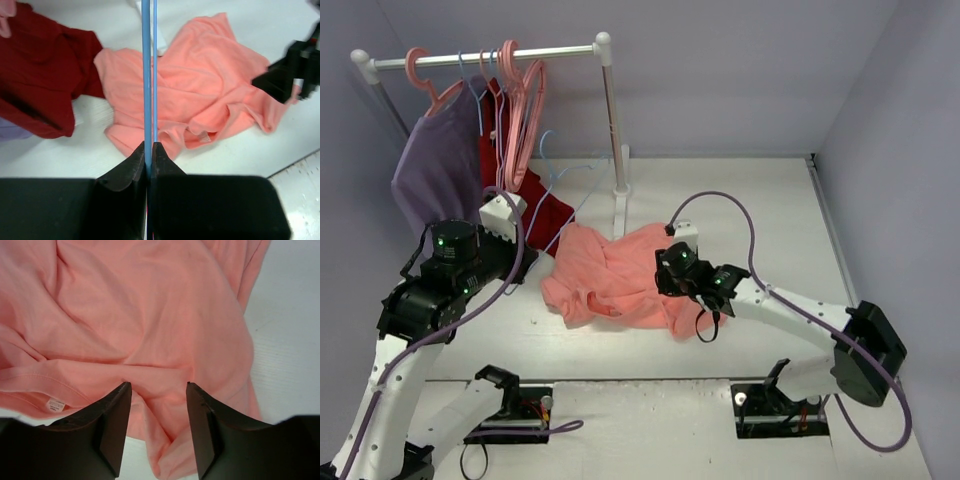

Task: Place the t-shirt on the hanger
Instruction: Pick up the hanger from the clothesline, then place the T-shirt on the hanger.

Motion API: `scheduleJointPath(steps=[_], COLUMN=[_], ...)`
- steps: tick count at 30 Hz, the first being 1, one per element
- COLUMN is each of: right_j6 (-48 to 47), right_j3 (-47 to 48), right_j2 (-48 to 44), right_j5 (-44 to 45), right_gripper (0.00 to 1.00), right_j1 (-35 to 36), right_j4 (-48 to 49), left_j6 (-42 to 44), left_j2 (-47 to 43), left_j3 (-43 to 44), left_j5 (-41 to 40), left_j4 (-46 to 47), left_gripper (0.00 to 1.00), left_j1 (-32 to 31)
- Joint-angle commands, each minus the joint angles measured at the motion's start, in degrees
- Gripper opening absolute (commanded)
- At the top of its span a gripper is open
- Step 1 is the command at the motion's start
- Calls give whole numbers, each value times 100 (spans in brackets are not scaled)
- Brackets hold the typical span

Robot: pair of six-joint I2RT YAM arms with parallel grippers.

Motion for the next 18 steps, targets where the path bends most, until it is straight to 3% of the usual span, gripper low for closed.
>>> scheduleJointPath(steps=[1,10,18], right_j6=[740,1417,388], right_j3=[17,-128,1004], right_j2=[291,1182,2742], right_j5=[-144,64,-363], right_gripper=[42,44,36], right_j1=[47,-269,-1087], right_j4=[288,289,291], left_j6=[230,168,189], left_j2=[-278,-409,-393], left_j3=[-551,-790,-594], left_j5=[657,631,652], left_j4=[447,465,527], left_gripper=[0,0,0], left_j1=[-56,-56,-56])
